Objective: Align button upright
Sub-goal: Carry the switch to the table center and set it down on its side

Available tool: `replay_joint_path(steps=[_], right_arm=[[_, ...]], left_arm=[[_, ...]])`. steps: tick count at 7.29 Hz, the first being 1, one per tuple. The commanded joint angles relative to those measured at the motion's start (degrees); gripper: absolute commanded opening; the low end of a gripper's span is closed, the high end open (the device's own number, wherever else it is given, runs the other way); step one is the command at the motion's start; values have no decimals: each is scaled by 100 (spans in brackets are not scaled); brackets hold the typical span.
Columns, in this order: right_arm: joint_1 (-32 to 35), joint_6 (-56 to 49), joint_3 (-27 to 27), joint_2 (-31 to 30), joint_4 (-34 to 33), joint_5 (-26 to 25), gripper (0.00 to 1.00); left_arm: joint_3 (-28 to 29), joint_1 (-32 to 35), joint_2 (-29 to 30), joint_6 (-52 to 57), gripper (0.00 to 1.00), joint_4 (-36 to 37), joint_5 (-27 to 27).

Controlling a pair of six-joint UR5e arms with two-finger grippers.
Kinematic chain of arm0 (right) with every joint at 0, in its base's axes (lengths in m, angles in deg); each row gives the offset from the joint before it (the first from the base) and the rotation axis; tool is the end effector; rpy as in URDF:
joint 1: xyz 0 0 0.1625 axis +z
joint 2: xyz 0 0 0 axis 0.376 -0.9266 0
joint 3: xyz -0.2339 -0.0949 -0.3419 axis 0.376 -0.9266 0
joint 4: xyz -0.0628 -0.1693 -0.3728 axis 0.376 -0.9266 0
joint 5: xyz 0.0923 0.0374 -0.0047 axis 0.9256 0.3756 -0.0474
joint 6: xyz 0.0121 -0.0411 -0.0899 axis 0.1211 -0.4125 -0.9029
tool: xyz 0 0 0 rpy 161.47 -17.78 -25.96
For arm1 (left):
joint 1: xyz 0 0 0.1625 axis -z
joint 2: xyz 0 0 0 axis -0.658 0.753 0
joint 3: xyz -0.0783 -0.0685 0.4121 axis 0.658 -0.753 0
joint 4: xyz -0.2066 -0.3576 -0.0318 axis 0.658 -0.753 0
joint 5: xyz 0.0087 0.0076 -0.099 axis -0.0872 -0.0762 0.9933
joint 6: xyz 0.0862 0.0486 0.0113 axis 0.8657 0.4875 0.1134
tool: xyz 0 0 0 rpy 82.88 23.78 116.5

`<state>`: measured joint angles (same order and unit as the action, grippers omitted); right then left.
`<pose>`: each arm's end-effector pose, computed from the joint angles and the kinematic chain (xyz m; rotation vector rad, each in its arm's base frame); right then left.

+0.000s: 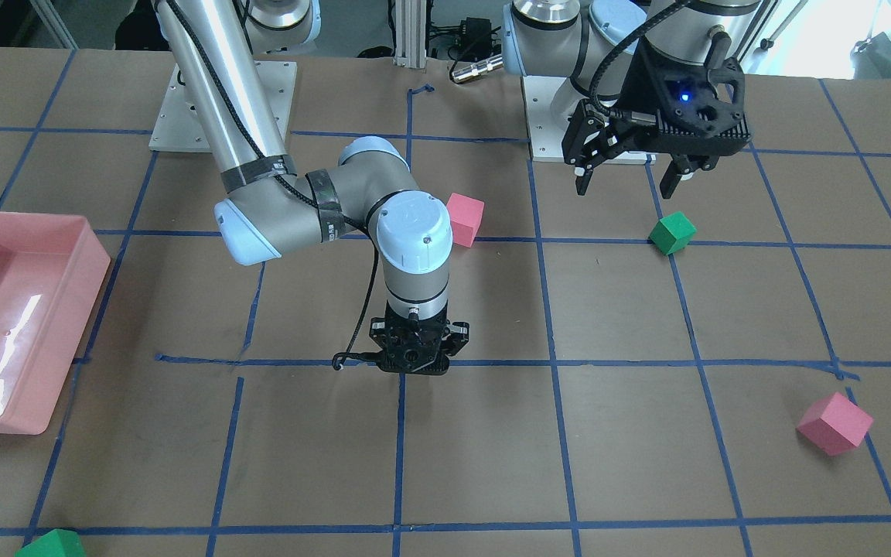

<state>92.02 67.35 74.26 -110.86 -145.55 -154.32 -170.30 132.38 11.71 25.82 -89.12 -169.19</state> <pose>0.3908 -0.5455 0.2027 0.1299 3.0934 -0.1135 -0.1423 -0.4794 0.5157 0.0467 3.1229 -0.1507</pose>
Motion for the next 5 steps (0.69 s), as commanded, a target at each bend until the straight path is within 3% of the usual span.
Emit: replay_joint_path(steps=[1, 5], right_arm=[[6, -54, 109, -26, 0, 95, 7], [6, -98, 188, -44, 0, 202, 42]], left_arm=[[0, 0, 0, 0, 100, 2, 0], [0, 0, 0, 0, 100, 2, 0]])
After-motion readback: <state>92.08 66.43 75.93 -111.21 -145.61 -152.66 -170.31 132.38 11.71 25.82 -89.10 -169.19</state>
